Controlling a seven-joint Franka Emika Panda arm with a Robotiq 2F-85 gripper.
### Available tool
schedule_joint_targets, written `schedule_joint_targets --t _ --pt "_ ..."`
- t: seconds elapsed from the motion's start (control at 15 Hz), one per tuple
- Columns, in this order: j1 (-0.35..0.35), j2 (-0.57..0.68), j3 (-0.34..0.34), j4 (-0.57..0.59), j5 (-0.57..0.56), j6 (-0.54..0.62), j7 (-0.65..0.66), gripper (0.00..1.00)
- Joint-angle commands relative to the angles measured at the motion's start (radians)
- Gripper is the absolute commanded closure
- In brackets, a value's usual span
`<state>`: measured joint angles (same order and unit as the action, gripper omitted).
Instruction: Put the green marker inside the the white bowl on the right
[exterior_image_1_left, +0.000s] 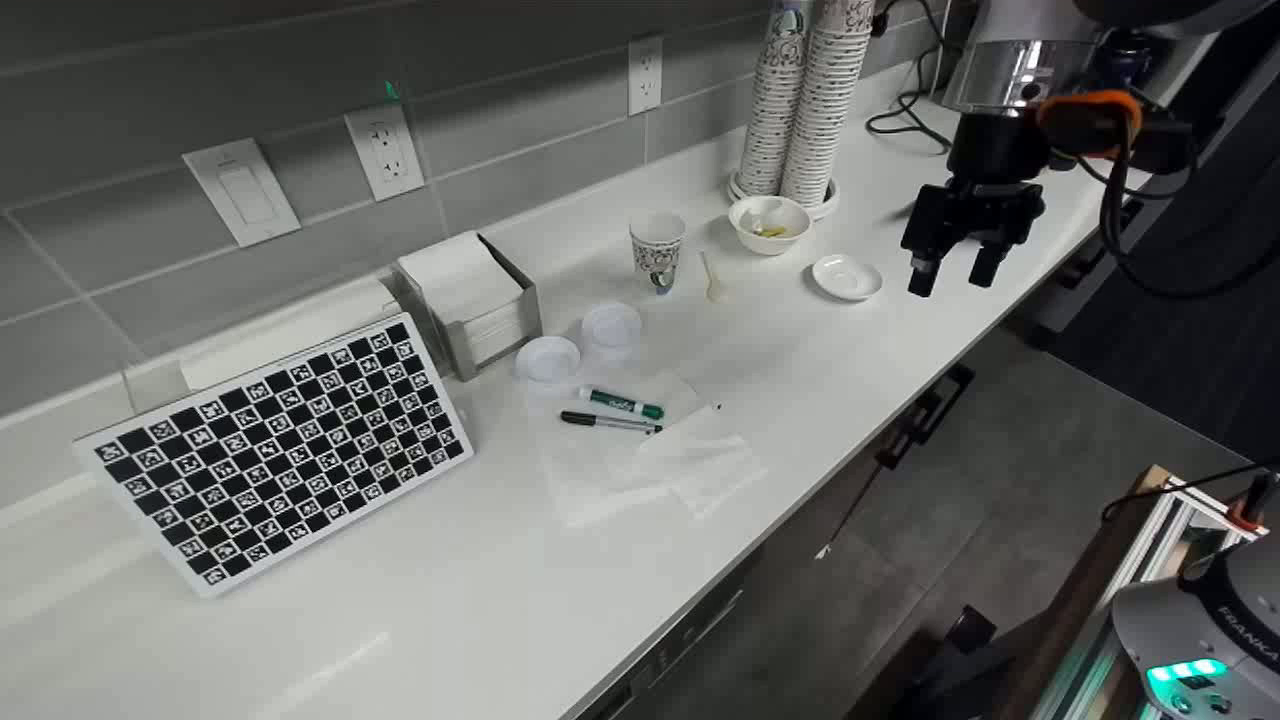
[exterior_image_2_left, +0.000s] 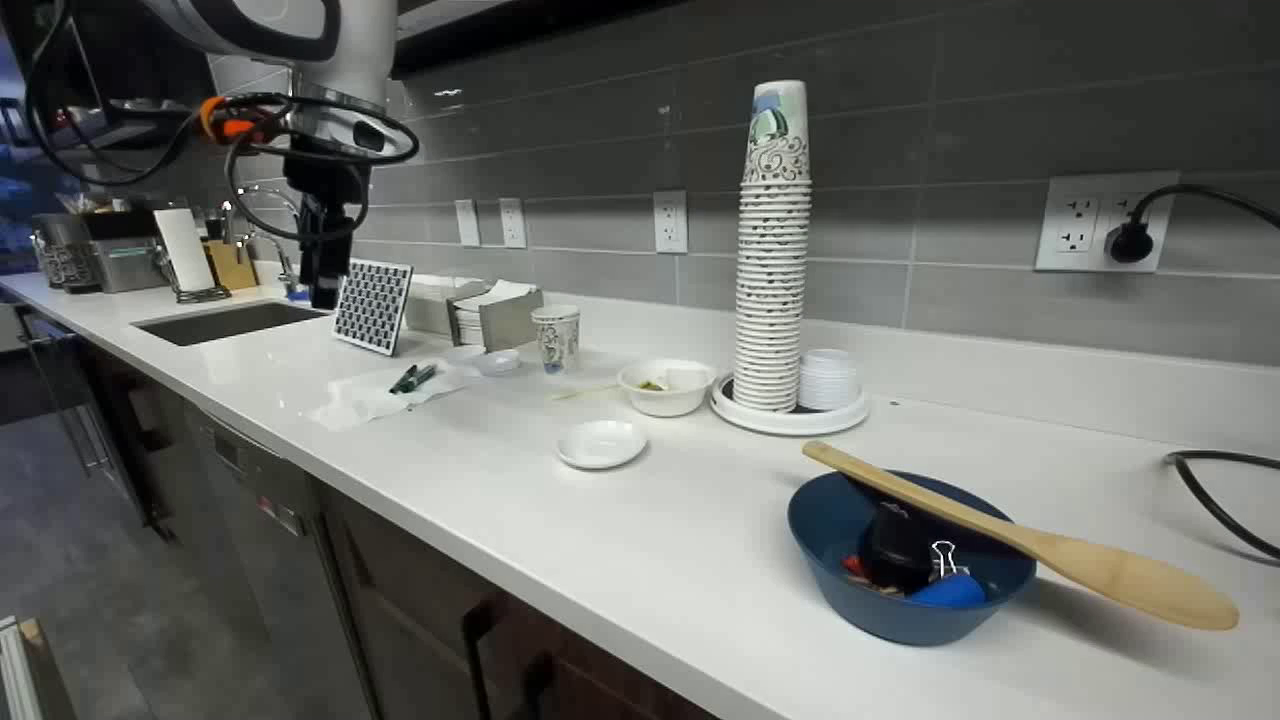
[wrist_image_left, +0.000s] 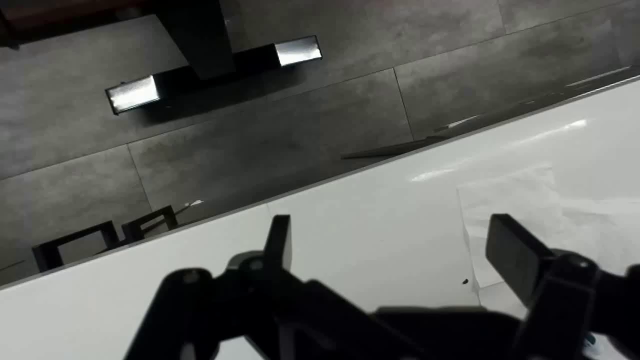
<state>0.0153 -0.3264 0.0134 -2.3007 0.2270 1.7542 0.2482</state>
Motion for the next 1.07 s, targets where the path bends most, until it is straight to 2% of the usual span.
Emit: schedule_joint_targets --t 0.0,0.27,0.47,0.67,0.87,1.0 --pt "-0.009 0.0 0.008 0.002 0.002 -0.002 -0.002 0.0" --pt "-0.009 0.0 0.008 0.002 0.002 -0.002 -0.002 0.0" --pt "0.044 0.068 0.059 0.033 0.025 0.043 -0.036 0.0" --pt "0.104 0.165 0.135 0.067 0.01 0.144 -0.043 0.0" --pt "0.158 0.306 0.204 0.142 -0.033 0.293 -0.033 0.0" --pt "0.191 0.413 0.242 0.207 -0.103 0.407 0.0 0.0"
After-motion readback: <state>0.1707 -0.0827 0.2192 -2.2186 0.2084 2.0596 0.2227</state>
